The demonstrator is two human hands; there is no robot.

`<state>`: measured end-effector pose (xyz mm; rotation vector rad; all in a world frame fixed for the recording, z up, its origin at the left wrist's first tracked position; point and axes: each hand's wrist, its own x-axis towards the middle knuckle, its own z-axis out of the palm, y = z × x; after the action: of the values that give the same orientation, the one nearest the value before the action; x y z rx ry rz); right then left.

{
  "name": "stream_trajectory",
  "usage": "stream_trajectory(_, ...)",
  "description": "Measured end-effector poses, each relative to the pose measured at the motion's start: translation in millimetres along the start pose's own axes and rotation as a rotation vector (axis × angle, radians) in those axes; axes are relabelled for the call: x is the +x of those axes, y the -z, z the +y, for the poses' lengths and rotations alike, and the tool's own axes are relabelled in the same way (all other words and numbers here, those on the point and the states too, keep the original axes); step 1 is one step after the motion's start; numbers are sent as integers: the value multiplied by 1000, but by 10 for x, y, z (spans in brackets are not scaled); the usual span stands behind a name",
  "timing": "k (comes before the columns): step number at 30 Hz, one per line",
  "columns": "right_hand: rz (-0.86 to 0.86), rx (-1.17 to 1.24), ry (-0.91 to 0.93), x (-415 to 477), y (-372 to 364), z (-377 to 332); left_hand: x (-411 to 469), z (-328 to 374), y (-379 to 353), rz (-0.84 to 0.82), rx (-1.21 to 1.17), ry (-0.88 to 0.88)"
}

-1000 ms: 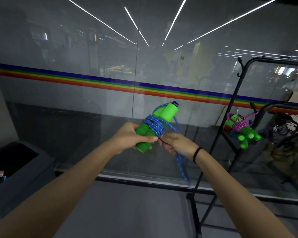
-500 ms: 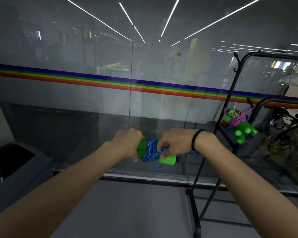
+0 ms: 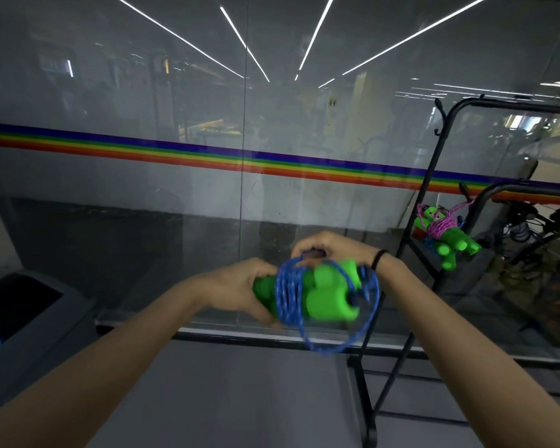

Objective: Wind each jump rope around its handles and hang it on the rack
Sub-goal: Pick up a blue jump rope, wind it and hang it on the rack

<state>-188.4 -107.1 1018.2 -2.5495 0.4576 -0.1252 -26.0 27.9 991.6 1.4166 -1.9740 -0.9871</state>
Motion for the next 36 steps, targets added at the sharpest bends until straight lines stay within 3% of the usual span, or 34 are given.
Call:
stream_trajectory(3,216,304,-31,-48,-149,92,6,-37,-3,189,-259,-56)
stream_trajectory(8,334,729,40,-34,-292,15,88,-67,19,404,-455,-54)
stream_trajectory(14,482,794,-168,-24,-291,90,49,-43,-5,425,-540,-11)
stream_trajectory(20,481,907,-209,-58,-329,-23,32,79,10,413,-672,15)
stream_trajectory(25,425,885,-175,-110,-390,-103,41,94,66,492,-759,81)
stream_trajectory(30,557,677,-191,-128,-354,-85,69,73,82,580,-767,174)
stream_trajectory(36,526,337,-205,-292,-285,-72,57,60,55,615,-777,222)
